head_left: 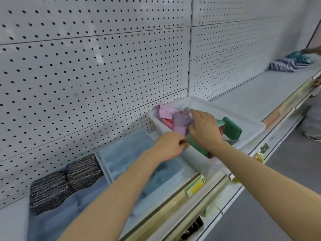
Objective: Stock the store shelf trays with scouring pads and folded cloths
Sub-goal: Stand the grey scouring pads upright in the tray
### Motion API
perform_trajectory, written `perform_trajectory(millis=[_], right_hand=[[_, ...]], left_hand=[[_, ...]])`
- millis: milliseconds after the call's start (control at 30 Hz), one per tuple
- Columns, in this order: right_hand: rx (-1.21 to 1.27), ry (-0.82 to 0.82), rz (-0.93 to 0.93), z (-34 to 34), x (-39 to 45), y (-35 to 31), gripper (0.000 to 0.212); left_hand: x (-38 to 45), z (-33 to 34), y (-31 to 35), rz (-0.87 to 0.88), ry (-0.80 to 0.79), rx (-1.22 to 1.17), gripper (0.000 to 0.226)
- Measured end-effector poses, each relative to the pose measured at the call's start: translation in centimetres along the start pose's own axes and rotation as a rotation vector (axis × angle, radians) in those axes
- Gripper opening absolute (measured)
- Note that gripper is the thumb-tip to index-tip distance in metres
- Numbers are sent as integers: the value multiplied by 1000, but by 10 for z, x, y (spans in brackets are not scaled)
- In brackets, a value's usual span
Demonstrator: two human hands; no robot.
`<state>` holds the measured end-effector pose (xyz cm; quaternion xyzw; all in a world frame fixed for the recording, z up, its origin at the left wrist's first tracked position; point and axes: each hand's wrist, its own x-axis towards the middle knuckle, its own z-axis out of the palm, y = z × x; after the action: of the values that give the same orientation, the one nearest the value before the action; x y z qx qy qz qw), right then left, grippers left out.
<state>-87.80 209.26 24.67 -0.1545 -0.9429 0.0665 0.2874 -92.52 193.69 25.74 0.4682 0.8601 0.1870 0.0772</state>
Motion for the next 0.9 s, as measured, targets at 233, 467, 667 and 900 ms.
perform_trajectory(millis=[233,467,667,900], right_hand=[[-109,-104,136,-27,-4,92,56],[-155,-276,201,-31,-5,136,37],[-232,-875,153,-33,12,139,49],[-390,-1100,50,-11,31,132,23]], left_hand=[[72,45,90,96,-453,-89,46],[98,68,94,-162,-552,-234,66],[98,60,72,-50,-489,-12,23],[93,56,59,-66,-186,-46,40]])
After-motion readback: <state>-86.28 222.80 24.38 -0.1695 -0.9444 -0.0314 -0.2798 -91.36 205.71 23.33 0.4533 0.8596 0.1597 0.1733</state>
